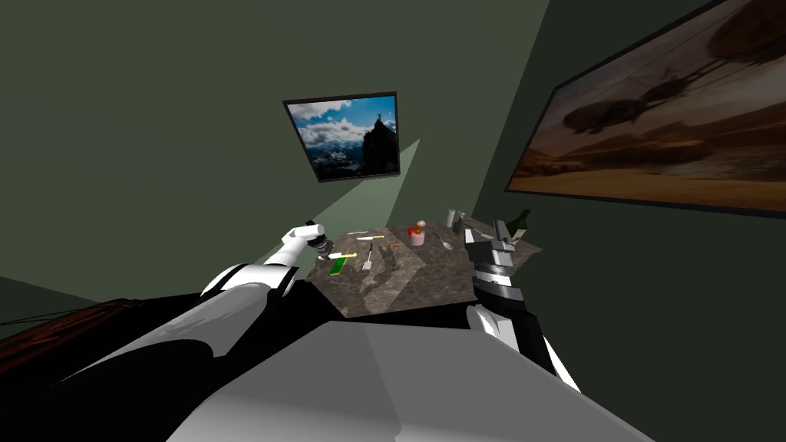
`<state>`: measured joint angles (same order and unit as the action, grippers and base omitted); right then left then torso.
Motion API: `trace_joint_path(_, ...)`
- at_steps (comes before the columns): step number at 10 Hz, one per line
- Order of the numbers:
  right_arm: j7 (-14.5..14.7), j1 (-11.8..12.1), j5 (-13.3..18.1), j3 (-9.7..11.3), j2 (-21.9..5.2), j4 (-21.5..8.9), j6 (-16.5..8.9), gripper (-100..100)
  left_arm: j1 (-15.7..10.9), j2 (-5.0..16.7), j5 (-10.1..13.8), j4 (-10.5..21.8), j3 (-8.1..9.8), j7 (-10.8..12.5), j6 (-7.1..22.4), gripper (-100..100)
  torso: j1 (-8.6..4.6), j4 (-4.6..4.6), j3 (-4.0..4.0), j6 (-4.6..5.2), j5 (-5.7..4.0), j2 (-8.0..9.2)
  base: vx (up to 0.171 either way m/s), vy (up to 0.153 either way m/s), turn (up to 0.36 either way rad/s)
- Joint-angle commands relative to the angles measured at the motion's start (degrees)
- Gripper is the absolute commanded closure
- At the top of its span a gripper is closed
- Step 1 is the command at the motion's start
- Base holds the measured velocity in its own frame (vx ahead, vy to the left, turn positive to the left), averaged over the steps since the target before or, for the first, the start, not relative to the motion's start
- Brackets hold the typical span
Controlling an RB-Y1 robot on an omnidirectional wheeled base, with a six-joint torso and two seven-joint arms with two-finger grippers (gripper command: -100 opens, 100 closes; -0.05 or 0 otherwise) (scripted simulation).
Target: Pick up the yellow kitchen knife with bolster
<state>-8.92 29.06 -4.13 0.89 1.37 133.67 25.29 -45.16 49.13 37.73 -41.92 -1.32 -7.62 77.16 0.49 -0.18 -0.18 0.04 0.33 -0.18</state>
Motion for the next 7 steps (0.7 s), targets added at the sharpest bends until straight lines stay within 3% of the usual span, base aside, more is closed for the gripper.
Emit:
trace_joint_path(1, 0.0, 0.0, 0.0, 0.0, 0.0, 0.0, 0.0, 0, -0.2, -0.2, -0.7, 1.8, 0.29, -0.5, 1.3, -100, 0.0, 0.0, 0.0, 0.0, 0.0, 0.0, 0.043, 0.059, -0.125)
trace_joint_path(7, 0.0, 0.0, 0.0, 0.0, 0.0, 0.0, 0.0, 0, 0.5, -2.3, -4.4, 7.6, 2.43, -2.8, 6.8, -100, 0.16, -0.08, -0.19, -0.04, 0.05, -0.31, 0.069, 0.065, -0.117)
